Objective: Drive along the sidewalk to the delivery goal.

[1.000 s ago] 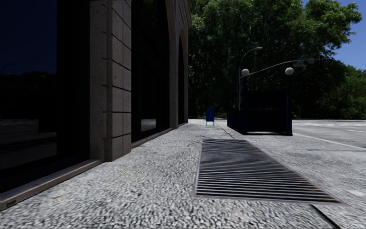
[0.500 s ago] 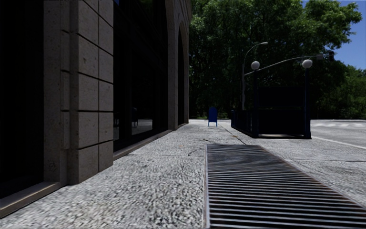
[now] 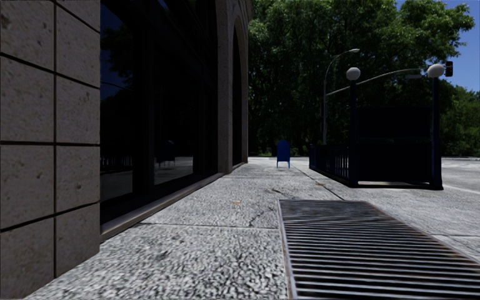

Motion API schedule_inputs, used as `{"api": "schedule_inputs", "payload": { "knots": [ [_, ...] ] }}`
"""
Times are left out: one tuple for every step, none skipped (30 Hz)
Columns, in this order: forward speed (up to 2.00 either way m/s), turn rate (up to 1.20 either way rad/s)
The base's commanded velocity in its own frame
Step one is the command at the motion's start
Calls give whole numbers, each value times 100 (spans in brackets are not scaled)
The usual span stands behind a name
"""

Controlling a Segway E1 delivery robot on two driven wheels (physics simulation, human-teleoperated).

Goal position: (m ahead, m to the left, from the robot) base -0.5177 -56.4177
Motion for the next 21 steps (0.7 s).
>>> {"api": "schedule_inputs", "payload": {
  "knots": [
    [200, 0],
    [200, 0],
    [200, 0],
    [200, 0],
    [200, 0],
    [200, 0],
    [200, 0],
    [200, 0],
    [200, 0],
    [200, 0],
    [200, 0],
    [200, 0],
    [200, 0],
    [200, 0],
    [200, 0],
    [200, 0],
    [200, 0],
    [200, 0],
    [200, 0],
    [200, 0],
    [200, 0]
  ]
}}
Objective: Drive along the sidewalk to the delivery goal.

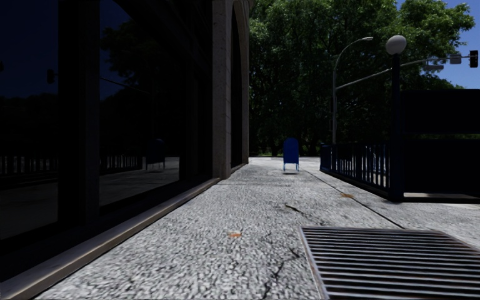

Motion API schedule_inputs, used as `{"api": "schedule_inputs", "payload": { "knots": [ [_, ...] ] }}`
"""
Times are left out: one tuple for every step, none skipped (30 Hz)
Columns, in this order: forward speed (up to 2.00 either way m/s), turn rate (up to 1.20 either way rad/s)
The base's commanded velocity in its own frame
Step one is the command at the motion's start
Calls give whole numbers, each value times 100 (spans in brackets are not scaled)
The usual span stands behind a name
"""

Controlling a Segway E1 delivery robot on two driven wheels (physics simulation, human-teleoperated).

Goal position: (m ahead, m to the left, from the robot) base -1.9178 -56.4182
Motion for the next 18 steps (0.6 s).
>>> {"api": "schedule_inputs", "payload": {
  "knots": [
    [200, 0],
    [200, 0],
    [200, 0],
    [200, 0],
    [200, 0],
    [200, 0],
    [200, 0],
    [200, 0],
    [200, 0],
    [200, 0],
    [200, 0],
    [200, 0],
    [200, 0],
    [200, 0],
    [200, 0],
    [200, 0],
    [200, -3],
    [200, -3]
  ]
}}
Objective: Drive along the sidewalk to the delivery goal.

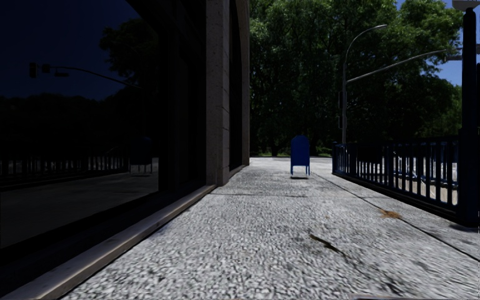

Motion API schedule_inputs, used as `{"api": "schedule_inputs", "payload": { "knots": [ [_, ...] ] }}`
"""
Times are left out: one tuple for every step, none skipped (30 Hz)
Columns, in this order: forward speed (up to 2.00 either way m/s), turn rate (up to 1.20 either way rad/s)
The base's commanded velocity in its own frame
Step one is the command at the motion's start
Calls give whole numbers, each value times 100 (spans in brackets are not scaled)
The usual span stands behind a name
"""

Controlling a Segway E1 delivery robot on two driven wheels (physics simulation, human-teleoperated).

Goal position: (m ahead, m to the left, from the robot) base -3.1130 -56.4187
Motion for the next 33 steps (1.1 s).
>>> {"api": "schedule_inputs", "payload": {
  "knots": [
    [200, -8],
    [200, -11],
    [200, -13],
    [200, -13],
    [200, -14],
    [200, -18],
    [200, -24],
    [200, -28],
    [200, -28],
    [200, -28],
    [200, -29],
    [200, -29],
    [200, -29],
    [200, -29],
    [200, -29],
    [200, -29],
    [200, -29],
    [200, -29],
    [200, -29],
    [200, -29],
    [200, -29],
    [200, -29],
    [200, -29],
    [200, -29],
    [200, -29],
    [200, -29],
    [200, -29],
    [200, -29],
    [200, -29],
    [200, -24],
    [200, -15],
    [200, -13],
    [200, -13]
  ]
}}
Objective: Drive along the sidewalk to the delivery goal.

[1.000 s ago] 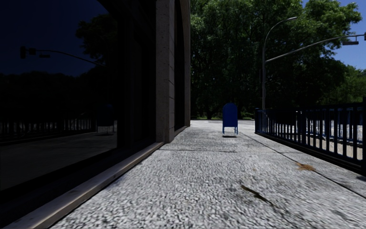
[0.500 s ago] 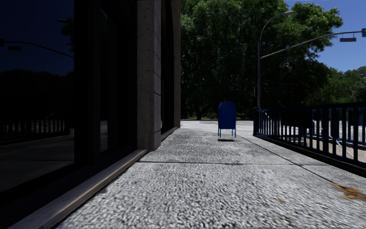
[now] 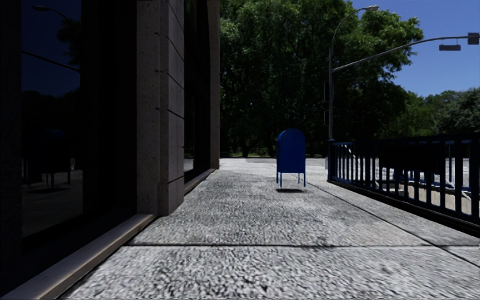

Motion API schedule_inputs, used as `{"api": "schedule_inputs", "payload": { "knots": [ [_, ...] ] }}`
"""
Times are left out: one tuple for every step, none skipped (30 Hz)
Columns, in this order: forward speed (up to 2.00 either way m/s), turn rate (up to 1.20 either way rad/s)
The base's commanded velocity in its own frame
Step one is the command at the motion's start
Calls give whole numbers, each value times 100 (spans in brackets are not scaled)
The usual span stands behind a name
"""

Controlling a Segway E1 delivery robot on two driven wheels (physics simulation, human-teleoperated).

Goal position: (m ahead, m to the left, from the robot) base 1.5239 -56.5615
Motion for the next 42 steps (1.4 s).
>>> {"api": "schedule_inputs", "payload": {
  "knots": [
    [200, -7],
    [200, 0],
    [200, 0],
    [200, 0],
    [200, 0],
    [200, 0],
    [200, 0],
    [200, 0],
    [200, 0],
    [200, 0],
    [200, 0],
    [200, 0],
    [200, 0],
    [200, 0],
    [200, 0],
    [200, 0],
    [200, 0],
    [200, 0],
    [200, 0],
    [200, 0],
    [200, 0],
    [200, 0],
    [200, 0],
    [200, 0],
    [200, 0],
    [200, 0],
    [200, 0],
    [200, 0],
    [200, 0],
    [200, 0],
    [200, 0],
    [200, 0],
    [200, 0],
    [200, 0],
    [200, 0],
    [200, 0],
    [200, 0],
    [200, 0],
    [200, 0],
    [200, 0],
    [200, 0],
    [200, 0]
  ]
}}
